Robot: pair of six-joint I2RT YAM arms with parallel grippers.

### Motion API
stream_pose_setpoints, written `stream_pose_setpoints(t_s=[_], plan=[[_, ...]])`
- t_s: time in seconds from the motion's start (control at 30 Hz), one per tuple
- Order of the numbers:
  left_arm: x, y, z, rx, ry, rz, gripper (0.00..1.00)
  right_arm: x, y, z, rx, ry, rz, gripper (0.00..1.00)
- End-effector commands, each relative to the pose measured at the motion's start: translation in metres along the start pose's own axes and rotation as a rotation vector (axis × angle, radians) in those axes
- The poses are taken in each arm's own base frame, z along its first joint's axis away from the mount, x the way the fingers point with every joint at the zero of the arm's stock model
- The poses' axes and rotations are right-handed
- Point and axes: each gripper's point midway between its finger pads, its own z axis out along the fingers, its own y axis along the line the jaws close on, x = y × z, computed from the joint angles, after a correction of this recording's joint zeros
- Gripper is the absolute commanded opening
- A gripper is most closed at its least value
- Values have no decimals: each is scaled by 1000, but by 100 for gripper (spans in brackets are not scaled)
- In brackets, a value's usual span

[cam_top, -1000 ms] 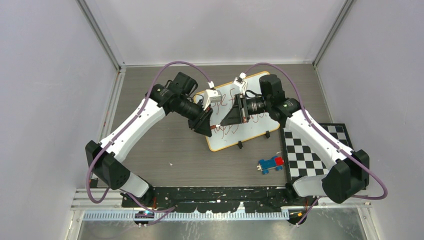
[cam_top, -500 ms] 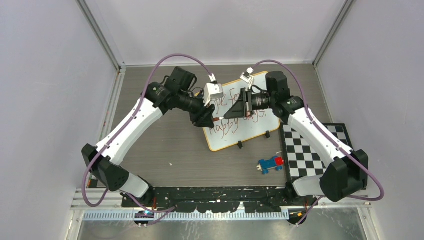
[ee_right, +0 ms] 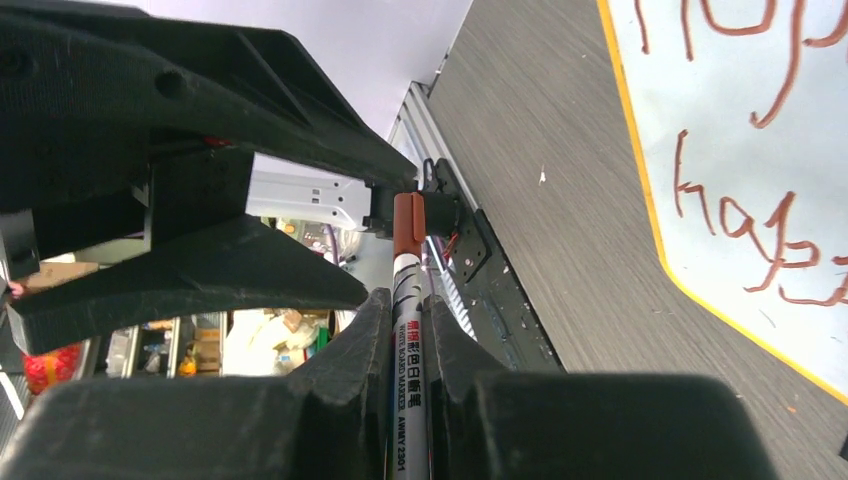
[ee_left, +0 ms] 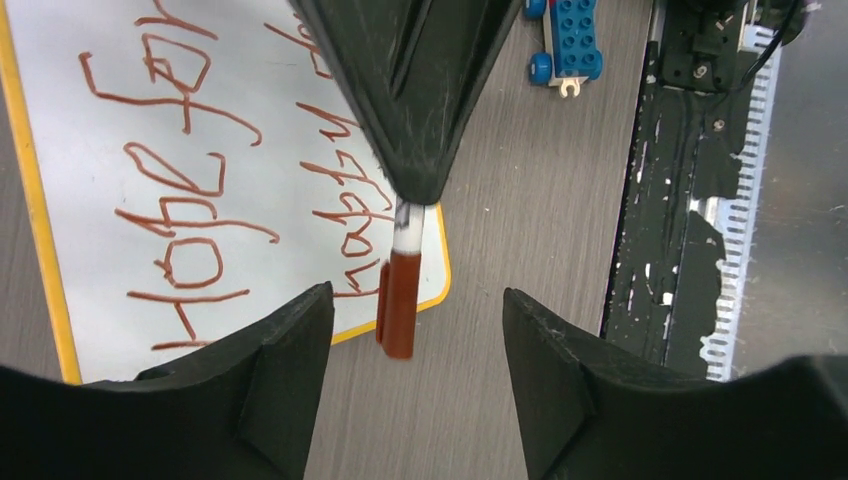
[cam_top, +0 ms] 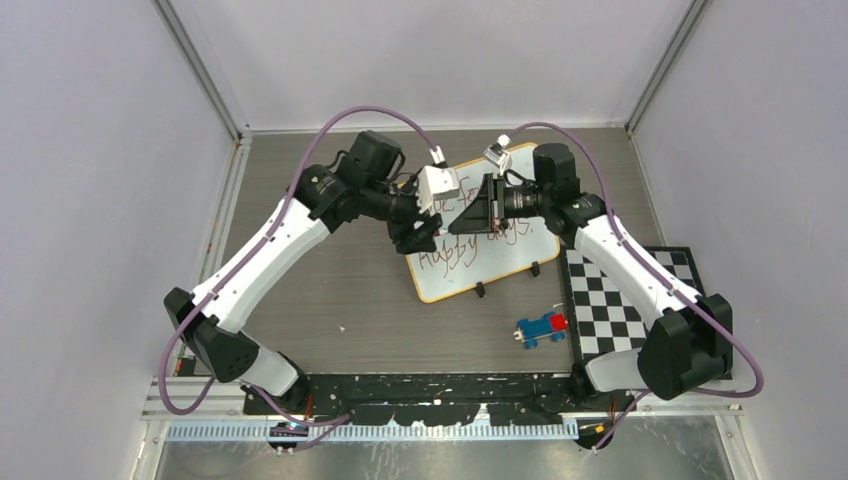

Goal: Write a sentence on the whiteboard
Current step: Close the whiteboard marker at the center of the board.

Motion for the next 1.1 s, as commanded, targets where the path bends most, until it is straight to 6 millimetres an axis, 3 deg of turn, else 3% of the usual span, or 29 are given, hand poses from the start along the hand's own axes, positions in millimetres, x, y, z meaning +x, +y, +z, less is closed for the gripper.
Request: stream_pose_setpoints(t_s=[0.0,0.17,0.3,0.53,0.6,0.77,0.87,0.97,1.07], plan=[[-18,6,13,-50,-5,102,61,2,14,4,-45,12,-24,0],[-12,1,27,-45,43,135,45,7,19,2,-58,21,-29,0],[-13,0,29,-51,47,140,33,9,22,1,-63,21,-38,0],[-14,-9,34,-21,50,136,3,15,23,7,-68,39,-35,0],[-14,-10,33,-17,52,136,0,12,24,6,-66,36,-47,3],[-7,-13,27,-20,65,147,0,-13,21,-8,-10,-24,-101,44],[-1,-12,21,-31,70,131,0,-38,19,-25,17,-95,-116,61],[-1,0,8,-60,25,60,0,-57,20,-42,39,-159,-141,69],[-1,31,-18,-132,-57,-80,0,-70,15,-59,68,-213,-159,76]])
